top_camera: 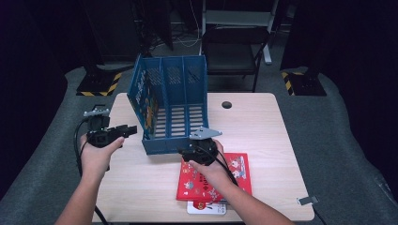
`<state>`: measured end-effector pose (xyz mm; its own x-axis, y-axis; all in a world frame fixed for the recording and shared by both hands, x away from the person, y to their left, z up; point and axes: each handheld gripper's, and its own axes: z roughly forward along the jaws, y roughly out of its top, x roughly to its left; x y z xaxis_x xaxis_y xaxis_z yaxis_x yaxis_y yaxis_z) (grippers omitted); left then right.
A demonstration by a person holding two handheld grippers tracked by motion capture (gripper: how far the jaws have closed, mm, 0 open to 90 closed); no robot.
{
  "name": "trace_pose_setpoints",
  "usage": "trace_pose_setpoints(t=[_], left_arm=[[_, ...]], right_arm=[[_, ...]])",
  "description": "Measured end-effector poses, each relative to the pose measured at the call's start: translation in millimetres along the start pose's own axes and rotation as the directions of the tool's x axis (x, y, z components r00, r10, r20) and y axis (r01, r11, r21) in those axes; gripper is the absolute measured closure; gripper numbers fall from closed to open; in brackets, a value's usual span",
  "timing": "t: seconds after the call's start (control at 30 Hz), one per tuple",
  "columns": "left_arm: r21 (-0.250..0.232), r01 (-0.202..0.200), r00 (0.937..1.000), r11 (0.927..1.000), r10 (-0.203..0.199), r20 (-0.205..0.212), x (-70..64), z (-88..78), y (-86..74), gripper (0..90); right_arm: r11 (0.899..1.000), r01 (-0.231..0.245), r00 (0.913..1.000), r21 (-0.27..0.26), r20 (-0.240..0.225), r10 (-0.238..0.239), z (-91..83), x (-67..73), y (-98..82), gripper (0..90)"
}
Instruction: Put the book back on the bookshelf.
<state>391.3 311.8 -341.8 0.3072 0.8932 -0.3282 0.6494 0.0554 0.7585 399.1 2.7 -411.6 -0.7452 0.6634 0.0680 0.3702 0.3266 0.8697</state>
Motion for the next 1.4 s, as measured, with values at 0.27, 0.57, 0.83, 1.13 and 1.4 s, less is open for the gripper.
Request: trace_pose_setpoints(t=[0.27,0.57,0.83,1.13,1.4], left_arm=[[-0.007,-0.044,0.9988,0.9990,0.044,0.020,-2.8,5.8,-30.3,48.2],[0.024,-0.099,0.9935,0.9948,0.097,0.059,-13.6,19.4,-56.7,46.2],[0.062,-0.108,0.9900,0.9922,0.101,0.098,-19.8,35.7,-78.8,44.9],[0.143,-0.164,0.9814,0.9760,0.147,0.123,-31.9,59.2,-95.6,38.1],[0.209,-0.199,0.9707,0.9574,0.163,0.177,-42.7,79.6,-112.4,43.8]], right_arm=[[1.000,-0.017,0.9999,0.013,-0.003,0.017,-15.3,-1.1,-15.5,42.6],[0.998,-0.056,0.9983,0.008,0.017,0.056,-41.5,-6.0,-33.4,39.6],[0.997,-0.074,0.9964,0.022,0.041,0.074,-56.5,-15.6,-58.3,39.5],[0.998,-0.057,0.9947,0.029,0.087,0.055,-64.3,-27.1,-78.3,37.5],[0.995,-0.080,0.9900,0.053,0.120,0.074,-77.5,-38.2,-89.6,32.7]])
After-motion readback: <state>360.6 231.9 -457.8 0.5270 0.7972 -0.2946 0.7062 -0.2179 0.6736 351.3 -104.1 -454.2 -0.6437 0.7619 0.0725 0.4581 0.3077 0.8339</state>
